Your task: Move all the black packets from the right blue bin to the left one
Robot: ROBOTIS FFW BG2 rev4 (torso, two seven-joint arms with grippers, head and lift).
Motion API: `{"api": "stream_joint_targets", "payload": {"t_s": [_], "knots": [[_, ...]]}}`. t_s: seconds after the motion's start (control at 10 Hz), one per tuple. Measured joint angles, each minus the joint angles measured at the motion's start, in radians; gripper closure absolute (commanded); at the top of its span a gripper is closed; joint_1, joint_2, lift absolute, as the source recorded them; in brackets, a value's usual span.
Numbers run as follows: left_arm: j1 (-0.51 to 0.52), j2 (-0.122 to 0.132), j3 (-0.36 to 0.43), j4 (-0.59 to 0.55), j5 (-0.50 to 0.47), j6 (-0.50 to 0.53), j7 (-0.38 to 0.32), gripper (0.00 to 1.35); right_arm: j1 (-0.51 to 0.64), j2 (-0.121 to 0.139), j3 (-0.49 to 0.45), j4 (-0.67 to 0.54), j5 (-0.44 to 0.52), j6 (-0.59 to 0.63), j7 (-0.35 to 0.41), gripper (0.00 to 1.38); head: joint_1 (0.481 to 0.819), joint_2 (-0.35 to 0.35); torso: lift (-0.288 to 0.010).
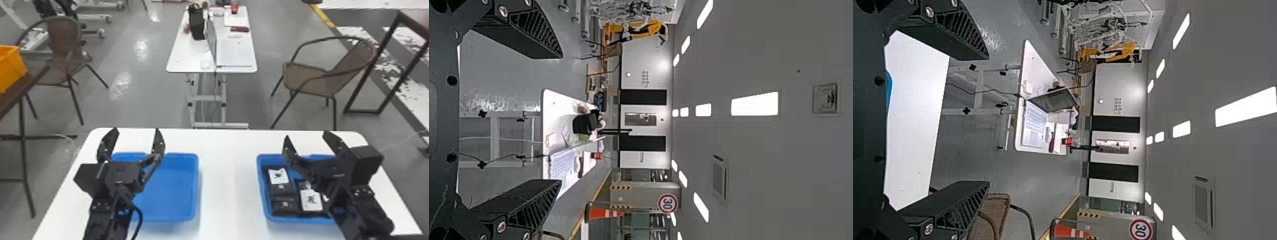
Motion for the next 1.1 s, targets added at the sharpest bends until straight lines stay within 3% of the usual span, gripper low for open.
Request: {"api": "stream_joint_targets", "payload": {"t_s": [1.1], "knots": [[0.003,-0.001,0.0,-0.001,0.002,0.001,0.0,0.14,0.004,-0.009,-0.002,0.02,-0.002,0.027,0.0,0.12,0.695,0.004,0.0]]}}
